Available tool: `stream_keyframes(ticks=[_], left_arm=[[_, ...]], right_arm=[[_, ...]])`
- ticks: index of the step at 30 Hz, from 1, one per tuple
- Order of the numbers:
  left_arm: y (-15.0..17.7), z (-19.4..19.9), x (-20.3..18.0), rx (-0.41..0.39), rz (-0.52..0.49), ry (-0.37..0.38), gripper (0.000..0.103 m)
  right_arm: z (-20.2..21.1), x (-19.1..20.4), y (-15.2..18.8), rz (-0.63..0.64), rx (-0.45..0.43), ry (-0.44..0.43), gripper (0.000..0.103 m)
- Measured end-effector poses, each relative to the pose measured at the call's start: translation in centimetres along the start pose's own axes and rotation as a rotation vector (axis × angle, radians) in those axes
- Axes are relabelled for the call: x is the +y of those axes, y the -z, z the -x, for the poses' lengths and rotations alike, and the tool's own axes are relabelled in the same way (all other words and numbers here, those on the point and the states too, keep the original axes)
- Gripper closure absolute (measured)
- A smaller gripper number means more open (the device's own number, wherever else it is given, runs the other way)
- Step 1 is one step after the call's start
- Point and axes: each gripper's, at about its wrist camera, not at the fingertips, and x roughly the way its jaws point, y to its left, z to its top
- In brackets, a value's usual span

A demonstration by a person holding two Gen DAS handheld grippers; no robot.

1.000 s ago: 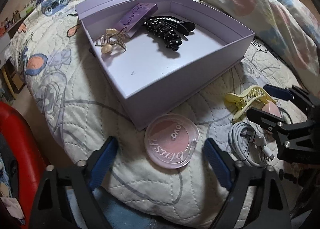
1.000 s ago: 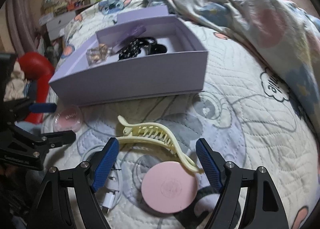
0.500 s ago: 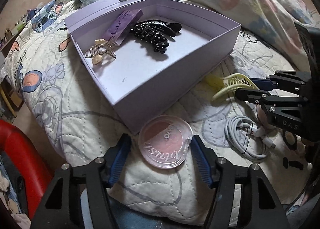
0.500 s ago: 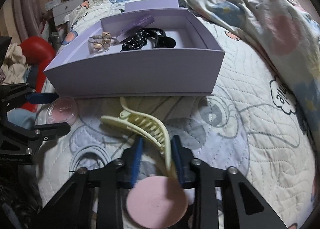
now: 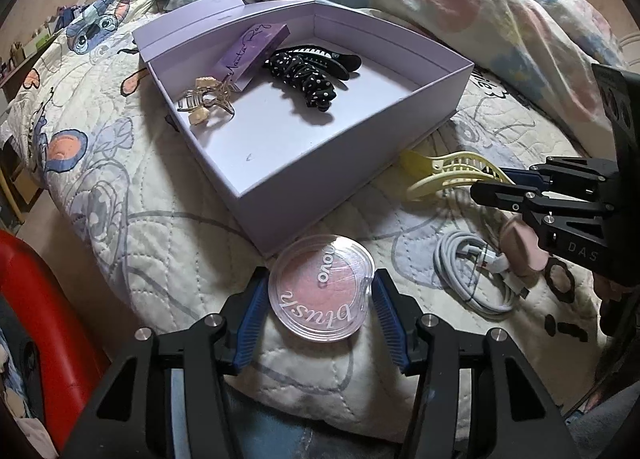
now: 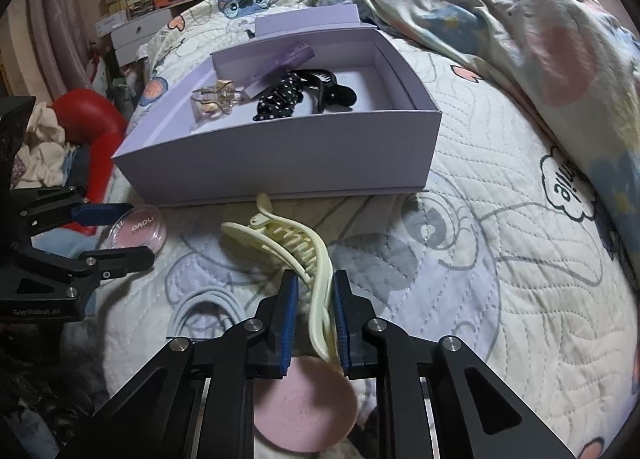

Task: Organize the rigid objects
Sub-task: 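Lift the blush case and yellow claw clip and carry them toward the box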

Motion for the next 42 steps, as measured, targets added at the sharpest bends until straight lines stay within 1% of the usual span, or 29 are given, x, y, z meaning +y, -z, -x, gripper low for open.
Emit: stream_keyframes(ticks=[6,11,12,13,15,17,23,28,31,42], left_arm=[[0.5,-0.4,0.2,0.017,0.016,0.013,0.051],[0.6,-0.9,0.2,0.016,0.013,0.019,0.051],[0.6,-1.0,0.3,0.019,0.01,0.022,0.051],[0.6,-1.2,0.3,0.021,0.008,0.025,0.051],[0.6,-1.3,0.4,0.02,0.015,0.034,0.05],[0.6,-1.4,0.6,0.021,0.022,0.043,0.05],[0.6,-1.2,0.5,0.014,0.024,0.036,0.05],[0.5,-0.8,0.4,0.008,0.032,0.025,0.051],[0.5,-0.4,0.5,0.004,0.04,0.024,0.051],[0.8,1.5,0.1,-0.027,0.061,0.023,0.051]], right_arm=[[0.2,0.9,0.4,0.02,0.008,-0.036,0.087],[-0.7,1.7,0.3,0.047,0.025,-0.028,0.086],[-0.9,1.8,0.2,0.051,0.031,-0.027,0.084],[-1.1,2.0,0.1,0.059,0.036,-0.027,0.079],[-1.6,2.3,-0.1,0.071,0.035,-0.03,0.073],[-1.9,2.5,-0.4,0.077,0.035,-0.028,0.071],[-2.6,2.5,-1.0,0.054,0.039,-0.04,0.072],[-2.1,2.6,-0.7,0.057,0.035,-0.048,0.079],[-1.7,2.5,-0.6,0.051,0.028,-0.034,0.079],[0.4,2.6,0.0,0.032,-0.002,-0.037,0.079]])
